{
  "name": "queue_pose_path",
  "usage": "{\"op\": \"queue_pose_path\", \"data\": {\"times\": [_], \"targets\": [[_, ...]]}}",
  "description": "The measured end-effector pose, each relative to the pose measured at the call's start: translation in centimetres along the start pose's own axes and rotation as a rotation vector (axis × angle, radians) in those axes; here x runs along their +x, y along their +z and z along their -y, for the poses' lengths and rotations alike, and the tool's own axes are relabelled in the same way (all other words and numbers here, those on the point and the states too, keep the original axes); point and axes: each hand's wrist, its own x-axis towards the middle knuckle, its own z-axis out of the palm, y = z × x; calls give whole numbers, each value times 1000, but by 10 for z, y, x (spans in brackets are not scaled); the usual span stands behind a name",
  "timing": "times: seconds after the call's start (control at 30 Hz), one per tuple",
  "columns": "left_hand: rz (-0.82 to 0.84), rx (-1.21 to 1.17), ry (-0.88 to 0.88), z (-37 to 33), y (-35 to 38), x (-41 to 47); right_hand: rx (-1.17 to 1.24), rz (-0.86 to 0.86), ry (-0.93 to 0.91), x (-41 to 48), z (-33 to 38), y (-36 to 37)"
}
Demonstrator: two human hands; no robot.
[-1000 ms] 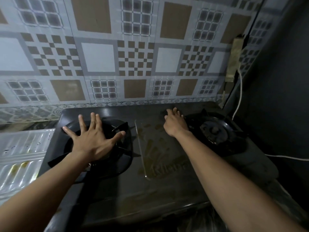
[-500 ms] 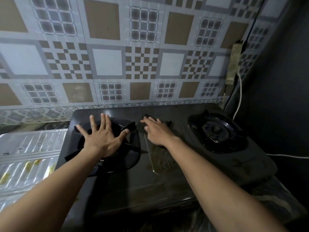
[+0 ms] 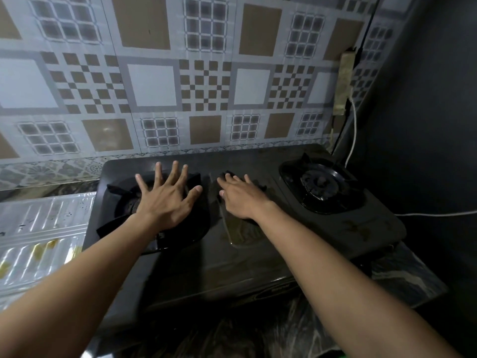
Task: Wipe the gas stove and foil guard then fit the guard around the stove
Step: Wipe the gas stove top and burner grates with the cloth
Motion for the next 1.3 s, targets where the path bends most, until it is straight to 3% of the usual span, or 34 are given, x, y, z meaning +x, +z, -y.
{"op": "queue_pose_path", "data": {"times": [0.2,0.43,0.83,1.13,1.3], "targets": [[100,5,-27,3,8,2,82,-34,83,5,-21,2],[130,4,-43,1,9,0,139,-59,376,-9,-75,-3],[160,-13,-43,2,7,-1,153,-113,437,-58,-61,13],[149,-9,-44,0,7,-3,147,-101,83,-46,28,29],[132,14,-25,0,5,-5,135,-102,30,-85,49,37]]}}
